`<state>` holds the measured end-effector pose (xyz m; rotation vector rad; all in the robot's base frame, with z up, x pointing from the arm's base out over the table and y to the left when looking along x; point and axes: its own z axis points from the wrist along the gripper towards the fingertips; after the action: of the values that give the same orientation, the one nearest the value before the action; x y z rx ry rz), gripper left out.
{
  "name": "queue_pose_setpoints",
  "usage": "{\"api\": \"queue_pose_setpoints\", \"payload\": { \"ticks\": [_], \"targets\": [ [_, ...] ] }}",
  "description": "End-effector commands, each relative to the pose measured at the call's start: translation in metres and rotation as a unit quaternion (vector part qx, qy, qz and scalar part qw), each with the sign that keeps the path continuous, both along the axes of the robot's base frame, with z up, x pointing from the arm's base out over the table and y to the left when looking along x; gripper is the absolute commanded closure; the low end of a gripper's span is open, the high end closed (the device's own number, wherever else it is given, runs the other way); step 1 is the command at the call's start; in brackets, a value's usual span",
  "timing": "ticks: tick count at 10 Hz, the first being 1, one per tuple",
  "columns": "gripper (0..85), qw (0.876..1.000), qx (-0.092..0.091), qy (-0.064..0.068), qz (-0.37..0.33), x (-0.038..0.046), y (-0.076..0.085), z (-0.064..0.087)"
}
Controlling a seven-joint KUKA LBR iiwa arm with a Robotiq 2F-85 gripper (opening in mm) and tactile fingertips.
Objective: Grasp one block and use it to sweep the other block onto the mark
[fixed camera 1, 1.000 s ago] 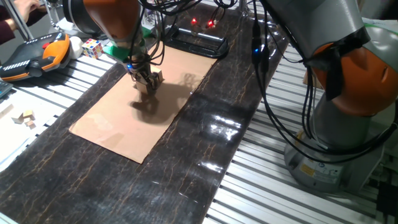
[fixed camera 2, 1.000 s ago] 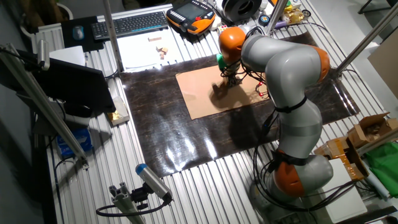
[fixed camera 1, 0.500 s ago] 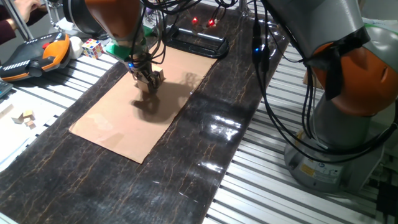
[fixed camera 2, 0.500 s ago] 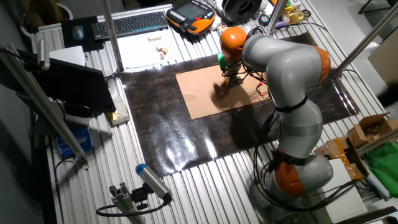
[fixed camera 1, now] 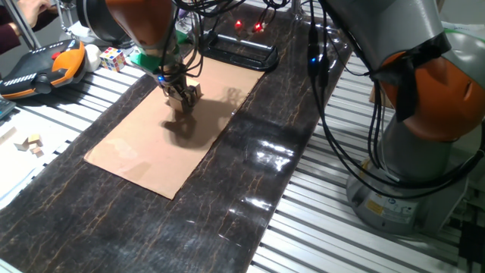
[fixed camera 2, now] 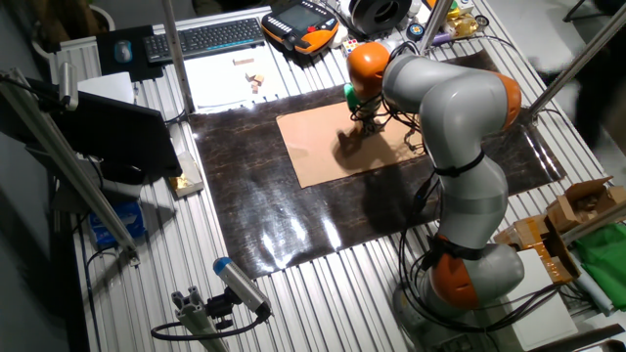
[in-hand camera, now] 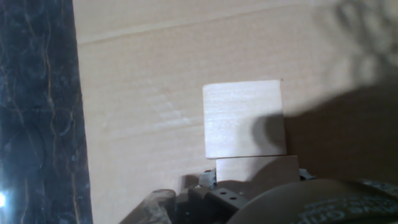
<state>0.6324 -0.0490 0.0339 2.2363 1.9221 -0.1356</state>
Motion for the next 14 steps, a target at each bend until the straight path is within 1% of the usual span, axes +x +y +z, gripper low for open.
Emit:
{"api": "queue_pose_setpoints", "payload": {
  "ticks": [1, 14],
  "targets": [
    [84.3, 1.000, 0.000, 0.001, 0.001, -0.0006, -0.0013, -0.0002],
    [84.3, 1.000, 0.002, 0.004, 0.015, -0.0023, -0.0038, 0.0007]
  ]
}}
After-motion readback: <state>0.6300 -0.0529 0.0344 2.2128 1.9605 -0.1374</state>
